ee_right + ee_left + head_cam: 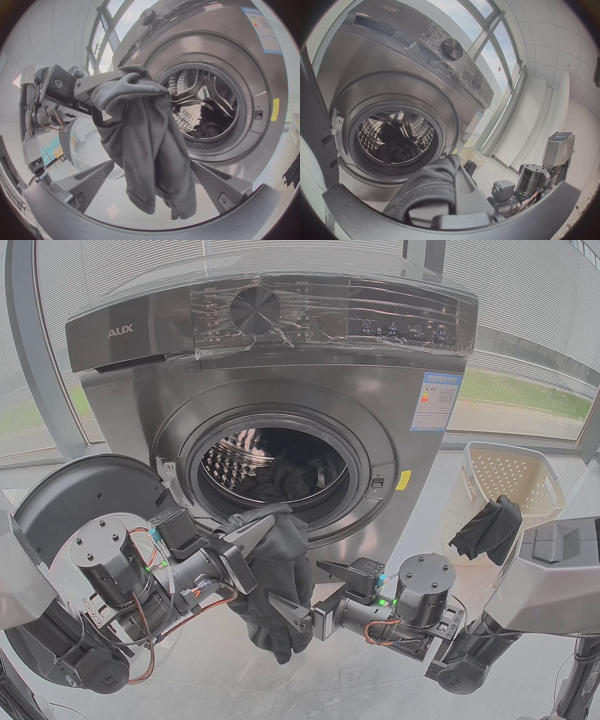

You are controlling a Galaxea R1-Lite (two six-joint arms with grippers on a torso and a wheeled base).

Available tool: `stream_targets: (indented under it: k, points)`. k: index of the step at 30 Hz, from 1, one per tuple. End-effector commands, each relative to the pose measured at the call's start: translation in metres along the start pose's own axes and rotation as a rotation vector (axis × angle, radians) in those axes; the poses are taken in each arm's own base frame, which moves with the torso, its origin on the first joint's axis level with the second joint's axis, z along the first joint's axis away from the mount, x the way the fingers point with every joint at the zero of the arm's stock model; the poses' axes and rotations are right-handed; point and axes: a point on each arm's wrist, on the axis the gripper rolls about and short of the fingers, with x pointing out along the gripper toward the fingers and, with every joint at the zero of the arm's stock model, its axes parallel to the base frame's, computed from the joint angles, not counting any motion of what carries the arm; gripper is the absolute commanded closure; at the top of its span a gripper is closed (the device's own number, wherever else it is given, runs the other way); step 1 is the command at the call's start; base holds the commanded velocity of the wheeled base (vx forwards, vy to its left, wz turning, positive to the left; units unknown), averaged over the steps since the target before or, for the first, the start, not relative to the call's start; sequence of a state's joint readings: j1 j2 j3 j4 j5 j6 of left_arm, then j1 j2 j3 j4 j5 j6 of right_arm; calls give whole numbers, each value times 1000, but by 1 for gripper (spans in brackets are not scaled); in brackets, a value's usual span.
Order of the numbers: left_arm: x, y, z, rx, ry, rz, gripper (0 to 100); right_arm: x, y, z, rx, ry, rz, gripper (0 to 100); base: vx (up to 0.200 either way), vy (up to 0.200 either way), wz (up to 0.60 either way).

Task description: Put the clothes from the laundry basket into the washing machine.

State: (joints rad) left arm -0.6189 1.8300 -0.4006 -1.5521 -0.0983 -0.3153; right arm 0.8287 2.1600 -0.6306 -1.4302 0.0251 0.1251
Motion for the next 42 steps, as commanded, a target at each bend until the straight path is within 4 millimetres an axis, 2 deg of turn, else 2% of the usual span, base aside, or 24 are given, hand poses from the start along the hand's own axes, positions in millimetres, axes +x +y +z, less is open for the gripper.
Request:
stream_targets:
  k: [1,5,25,38,42]
  points:
    - [0,0,0,-1,0,1,100,11,8,-8,9,-3,35,0,0,0,0]
    - [0,0,0,1,-1,2,100,15,14,-7,30,-16,54,0,0,0,0]
    - [2,1,2,2,-19,29,100,15,17,-10,32,-13,66,0,0,0,0]
    - [2,6,1,3,-15,46,100,15,43,-10,59,-27,163,0,0,0,0]
    - [2,7,0,3,-11,49,100,14,44,-10,69,-27,168,0,0,0,0]
